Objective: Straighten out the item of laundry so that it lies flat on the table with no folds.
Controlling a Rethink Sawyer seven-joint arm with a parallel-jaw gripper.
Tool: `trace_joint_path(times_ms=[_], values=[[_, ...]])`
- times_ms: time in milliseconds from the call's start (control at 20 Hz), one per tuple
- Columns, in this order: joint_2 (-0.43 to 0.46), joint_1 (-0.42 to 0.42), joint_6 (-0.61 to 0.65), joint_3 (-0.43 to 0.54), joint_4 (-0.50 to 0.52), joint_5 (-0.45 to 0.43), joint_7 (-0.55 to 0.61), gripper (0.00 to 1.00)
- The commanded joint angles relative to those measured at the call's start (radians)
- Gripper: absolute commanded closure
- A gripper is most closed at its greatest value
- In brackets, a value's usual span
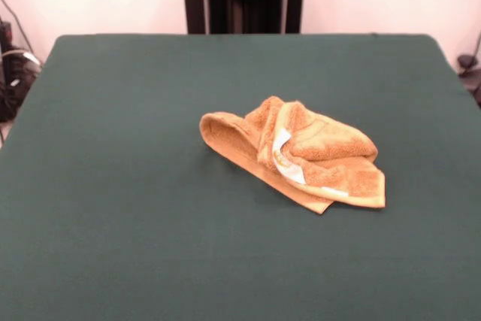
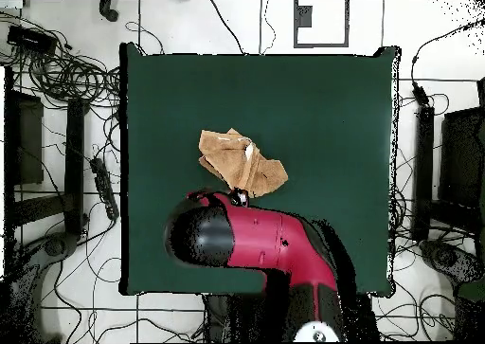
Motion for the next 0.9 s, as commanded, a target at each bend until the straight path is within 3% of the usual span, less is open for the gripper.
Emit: trace_joint_path(times_ms=[50,550,900], values=[[0.238,0.012,-0.001,0.047,-0.2,-0.032,0.135,0.0],[0.405,0.073,0.003,-0.016,-0.398,-0.043,0.174,0.0],[0.511,0.059,-0.047,-0.004,-0.457,-0.032,0.149,0.0]])
